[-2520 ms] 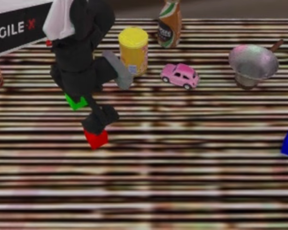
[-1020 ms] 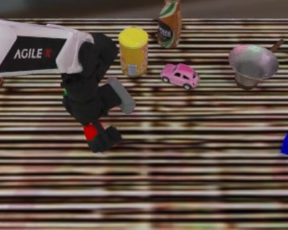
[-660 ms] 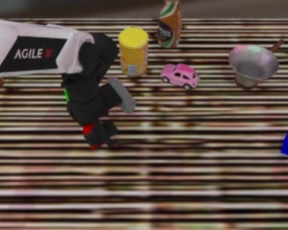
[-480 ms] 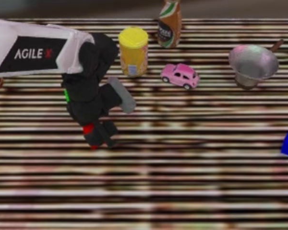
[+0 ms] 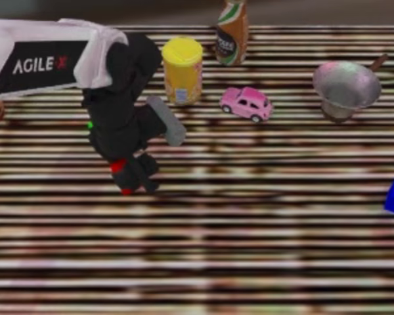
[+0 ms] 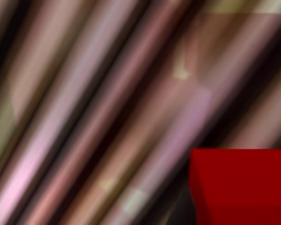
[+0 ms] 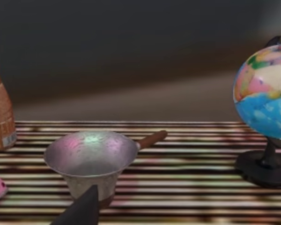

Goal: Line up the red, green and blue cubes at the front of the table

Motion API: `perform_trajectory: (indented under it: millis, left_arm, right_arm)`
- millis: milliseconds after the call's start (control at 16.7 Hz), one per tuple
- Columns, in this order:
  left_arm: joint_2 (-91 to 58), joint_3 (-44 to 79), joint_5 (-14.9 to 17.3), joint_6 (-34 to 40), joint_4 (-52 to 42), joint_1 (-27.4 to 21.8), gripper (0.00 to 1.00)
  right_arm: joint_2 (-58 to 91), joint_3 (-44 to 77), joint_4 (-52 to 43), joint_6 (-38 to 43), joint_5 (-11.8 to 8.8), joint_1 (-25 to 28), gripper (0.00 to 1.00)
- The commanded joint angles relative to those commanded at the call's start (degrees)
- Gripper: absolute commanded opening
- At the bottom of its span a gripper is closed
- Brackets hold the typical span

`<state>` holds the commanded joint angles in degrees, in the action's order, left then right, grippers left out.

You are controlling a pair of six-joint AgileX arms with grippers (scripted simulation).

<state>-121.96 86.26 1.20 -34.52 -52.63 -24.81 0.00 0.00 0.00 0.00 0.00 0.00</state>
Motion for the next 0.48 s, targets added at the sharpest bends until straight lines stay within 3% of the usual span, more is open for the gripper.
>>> perform_trajectory:
  millis: [240, 480]
  left_arm:
    - [2.9, 4.8, 0.0, 0.2, -8.4, 0.8, 0.0]
    - [3.8, 5.8, 0.0, 0.3, -9.7, 0.9, 0.0]
  right_arm:
    - [0.0, 0.0, 0.0, 0.0, 0.0, 0.0, 1.0]
    - [0.0, 0.0, 0.0, 0.0, 0.0, 0.0, 1.0]
